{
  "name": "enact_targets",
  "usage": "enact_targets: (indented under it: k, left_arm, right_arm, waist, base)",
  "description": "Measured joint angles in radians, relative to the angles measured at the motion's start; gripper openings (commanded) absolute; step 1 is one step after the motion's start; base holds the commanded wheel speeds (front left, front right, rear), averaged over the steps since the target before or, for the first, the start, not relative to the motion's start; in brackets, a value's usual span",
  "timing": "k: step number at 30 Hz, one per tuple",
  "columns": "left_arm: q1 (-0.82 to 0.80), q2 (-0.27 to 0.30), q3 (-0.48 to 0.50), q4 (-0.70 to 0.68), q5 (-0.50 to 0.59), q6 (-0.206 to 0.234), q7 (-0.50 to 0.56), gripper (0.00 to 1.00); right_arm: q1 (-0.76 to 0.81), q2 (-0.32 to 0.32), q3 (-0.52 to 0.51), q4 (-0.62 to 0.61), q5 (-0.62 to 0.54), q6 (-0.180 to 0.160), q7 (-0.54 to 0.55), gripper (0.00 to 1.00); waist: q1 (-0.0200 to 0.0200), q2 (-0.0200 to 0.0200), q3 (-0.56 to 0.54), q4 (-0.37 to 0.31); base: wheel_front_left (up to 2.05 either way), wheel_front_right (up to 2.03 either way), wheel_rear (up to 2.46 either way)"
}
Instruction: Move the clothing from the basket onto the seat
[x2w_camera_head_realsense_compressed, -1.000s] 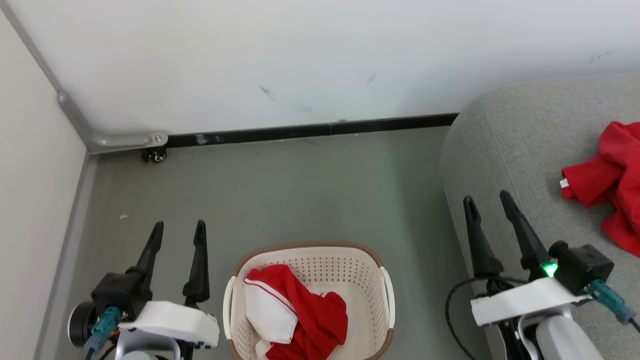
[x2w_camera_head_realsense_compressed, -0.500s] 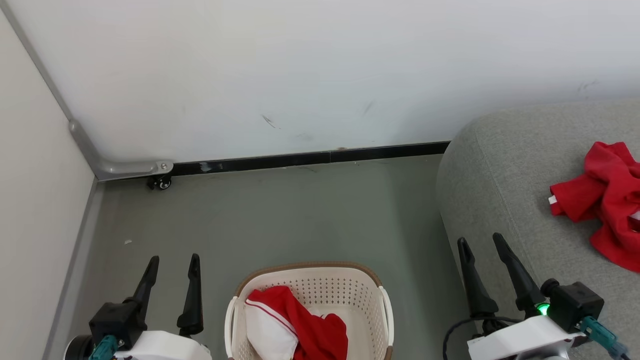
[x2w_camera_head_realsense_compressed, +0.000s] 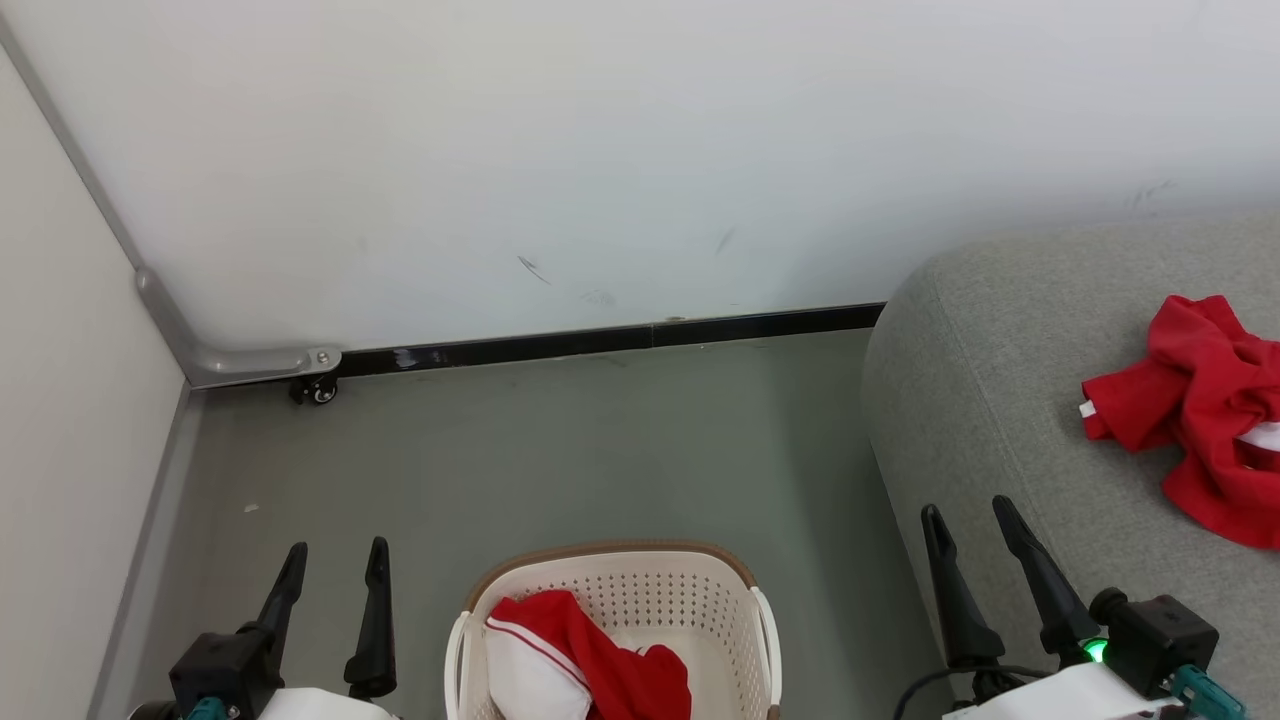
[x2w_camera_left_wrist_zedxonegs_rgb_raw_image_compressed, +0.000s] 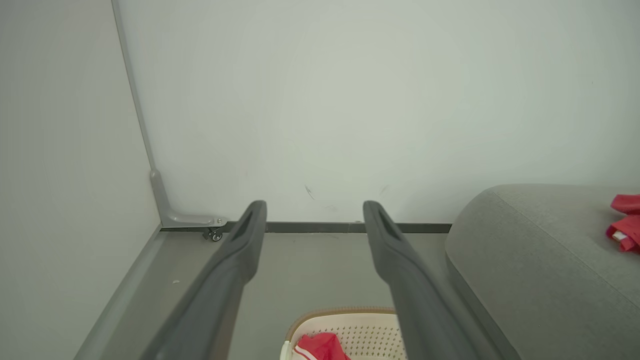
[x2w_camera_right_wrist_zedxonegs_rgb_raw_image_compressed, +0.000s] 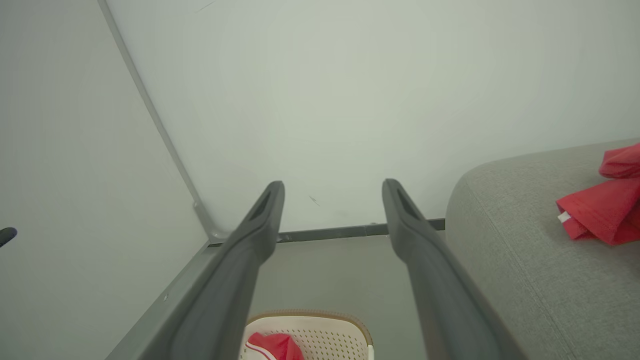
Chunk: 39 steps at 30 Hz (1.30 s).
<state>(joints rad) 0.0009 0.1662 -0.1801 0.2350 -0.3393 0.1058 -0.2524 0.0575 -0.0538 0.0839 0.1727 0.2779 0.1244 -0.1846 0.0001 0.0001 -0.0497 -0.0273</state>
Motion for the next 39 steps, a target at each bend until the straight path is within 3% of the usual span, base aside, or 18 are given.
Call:
enact_targets:
  k: [15,25,39]
  left_arm:
    - [0.012,0.000,-0.004,-0.006,0.009,-0.002,0.000,1.00]
    - [-0.016,0.014,-0.028,0.037,0.011,-0.028,0.000,1.00]
    - [-0.103,-0.008,-0.084,0.109,0.044,-0.054,0.015,1.00]
  right_arm:
    - [0.042,0.005,-0.012,-0.077,-0.015,0.000,0.019,1.00]
    - [0.071,0.009,-0.060,-0.139,-0.035,0.000,0.031,1.00]
    - [0.133,0.013,-0.124,-0.238,-0.042,0.000,0.039,1.00]
  waist:
    - [0.0000,0.0000,0.010,-0.002]
    - [0.0000,0.0000,0.039,-0.014]
    - [-0.0001,0.0000,0.104,-0.045]
  base:
    - [0.00,0.00,0.00]
    - [0.00,0.00,0.00]
    - [0.00,0.00,0.00]
